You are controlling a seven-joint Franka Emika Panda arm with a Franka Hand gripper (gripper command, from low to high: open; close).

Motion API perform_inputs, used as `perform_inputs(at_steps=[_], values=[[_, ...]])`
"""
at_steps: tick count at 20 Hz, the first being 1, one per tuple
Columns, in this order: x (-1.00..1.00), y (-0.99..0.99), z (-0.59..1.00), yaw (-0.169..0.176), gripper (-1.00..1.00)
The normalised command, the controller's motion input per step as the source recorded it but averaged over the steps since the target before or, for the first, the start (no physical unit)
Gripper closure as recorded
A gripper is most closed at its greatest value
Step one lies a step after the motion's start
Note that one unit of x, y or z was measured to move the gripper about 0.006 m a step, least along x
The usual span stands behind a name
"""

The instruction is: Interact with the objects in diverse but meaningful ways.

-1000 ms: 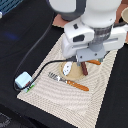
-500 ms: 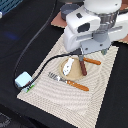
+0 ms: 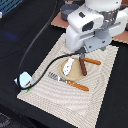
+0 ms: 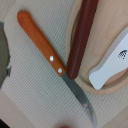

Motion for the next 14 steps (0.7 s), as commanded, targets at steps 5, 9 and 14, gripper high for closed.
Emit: perform_inputs(at_steps=[5,9,14], values=[[-0.59,0.3,0.0,0.137,-1.0],[-0.65,0.11,-0.01,0.11,-1.0],[-0.94,0.25,-0.09,0.063,-1.0]])
